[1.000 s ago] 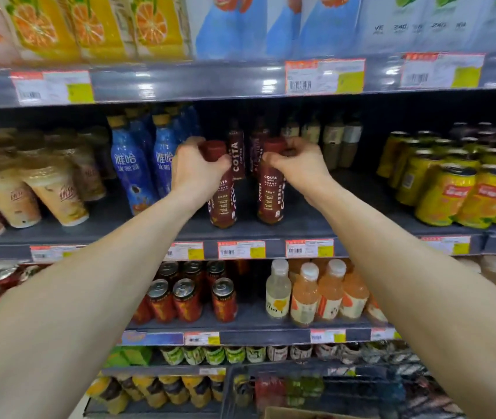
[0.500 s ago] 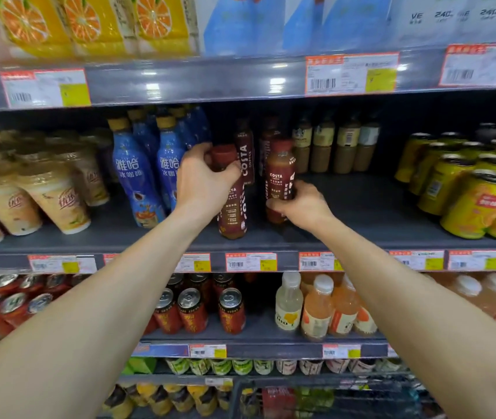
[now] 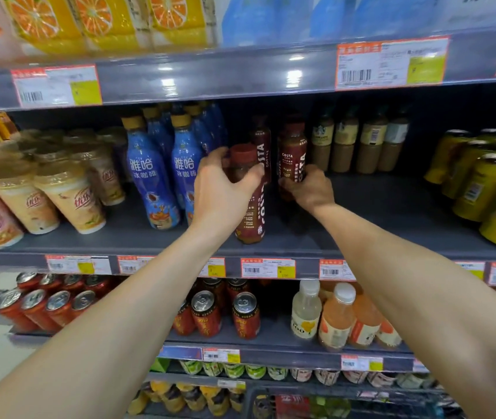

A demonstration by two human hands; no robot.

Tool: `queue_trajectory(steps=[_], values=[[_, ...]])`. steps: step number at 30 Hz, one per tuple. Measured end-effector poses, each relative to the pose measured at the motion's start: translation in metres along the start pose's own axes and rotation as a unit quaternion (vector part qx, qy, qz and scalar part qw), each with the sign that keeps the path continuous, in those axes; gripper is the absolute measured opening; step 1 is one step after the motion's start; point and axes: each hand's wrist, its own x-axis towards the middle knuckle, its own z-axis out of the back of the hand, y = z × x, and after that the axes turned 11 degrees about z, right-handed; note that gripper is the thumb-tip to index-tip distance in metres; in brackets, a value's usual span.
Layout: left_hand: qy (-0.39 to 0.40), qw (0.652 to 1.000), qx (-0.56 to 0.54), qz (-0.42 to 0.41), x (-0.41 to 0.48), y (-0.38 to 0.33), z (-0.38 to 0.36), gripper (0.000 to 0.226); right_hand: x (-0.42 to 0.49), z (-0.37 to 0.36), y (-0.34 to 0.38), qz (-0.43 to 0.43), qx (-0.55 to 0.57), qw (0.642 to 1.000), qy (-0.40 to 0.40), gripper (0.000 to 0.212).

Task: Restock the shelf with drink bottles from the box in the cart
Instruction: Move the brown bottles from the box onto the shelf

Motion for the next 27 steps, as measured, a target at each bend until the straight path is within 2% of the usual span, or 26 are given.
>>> queue_trajectory(steps=[2,6,10,13,19,22,27], values=[[-0.001,1.000,0.014,0.023,-0.010,0.009,-0.001,0.064,0.001,-0.001,0.000,-0.009,0.004,1.000,-0.003,0.055],[0.030,0.993,0.087,0.069,-0.030,0.037,-0.011,0.055,-0.007,0.004,-0.001,-0.031,0.011,0.999,0.015,0.066],[0.015,0.988,0.137,0.064,-0.026,0.052,-0.020,0.049,-0.023,0.017,-0.003,-0.051,-0.049,0.996,0.053,0.064],[0.016,0.991,0.127,0.050,-0.014,0.054,-0.029,0.045,-0.042,0.027,-0.007,-0.013,-0.113,0.989,0.095,0.052],[0.009,0.984,0.169,0.048,0.032,0.054,-0.062,0.054,-0.064,0.033,-0.013,0.056,-0.199,0.965,0.161,0.051],[-0.011,0.981,0.180,0.066,0.050,0.053,-0.078,0.055,-0.069,0.030,-0.013,0.085,-0.220,0.958,0.164,0.046],[-0.003,0.991,0.116,0.072,0.065,0.059,-0.088,0.044,-0.071,0.028,-0.012,0.107,-0.242,0.952,0.152,0.042]])
